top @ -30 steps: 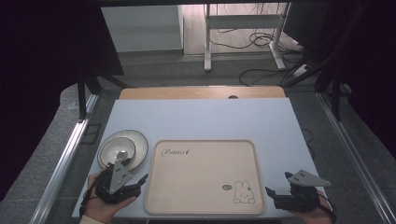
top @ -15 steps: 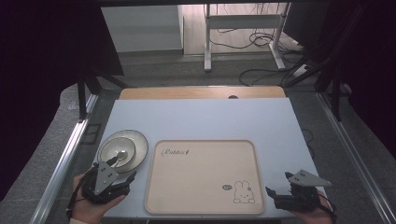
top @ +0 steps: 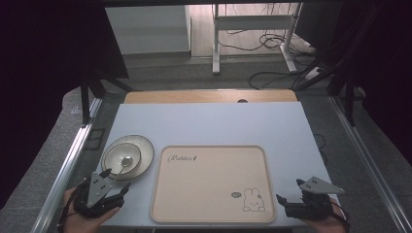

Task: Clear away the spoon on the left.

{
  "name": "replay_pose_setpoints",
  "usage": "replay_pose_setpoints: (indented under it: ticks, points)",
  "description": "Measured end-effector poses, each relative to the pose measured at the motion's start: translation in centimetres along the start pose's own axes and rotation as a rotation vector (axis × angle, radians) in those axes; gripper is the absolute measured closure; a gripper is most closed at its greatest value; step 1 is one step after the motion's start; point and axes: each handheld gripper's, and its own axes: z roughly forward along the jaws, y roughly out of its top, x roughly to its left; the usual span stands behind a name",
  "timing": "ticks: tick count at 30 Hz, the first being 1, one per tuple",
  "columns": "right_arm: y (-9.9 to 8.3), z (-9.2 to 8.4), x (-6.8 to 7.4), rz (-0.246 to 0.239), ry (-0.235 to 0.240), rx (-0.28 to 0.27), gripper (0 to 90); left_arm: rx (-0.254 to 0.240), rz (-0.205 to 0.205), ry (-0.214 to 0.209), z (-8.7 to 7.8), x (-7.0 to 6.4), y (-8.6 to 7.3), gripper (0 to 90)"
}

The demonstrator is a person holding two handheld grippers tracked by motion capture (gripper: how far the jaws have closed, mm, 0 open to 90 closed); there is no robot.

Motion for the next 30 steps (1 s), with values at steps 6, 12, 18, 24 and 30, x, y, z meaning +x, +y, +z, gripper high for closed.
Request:
replay_pose_setpoints:
  ticks: [6,12,18,24,30]
  points:
    - [0.01,0.01,0.02,-0.001,0.000,0.001,12.5,0.027,0.013,0.011,0.24,0.43,-0.58,39.0]
    - [0.00,0.03,0.03,-0.001,-0.001,0.001,12.5,0.032,0.027,-0.010,0.46,0.56,-0.79,54.1]
    - [0.01,0.03,0.04,-0.001,-0.001,0.001,12.5,0.038,0.033,-0.009,0.61,0.59,-0.82,65.5]
    - [0.02,0.02,0.05,-0.001,0.000,0.002,12.5,0.045,0.032,0.003,0.79,0.69,-1.00,75.9]
    - [0.02,0.04,0.08,-0.001,0.002,0.001,12.5,0.035,0.018,0.024,0.75,0.84,-1.04,82.8]
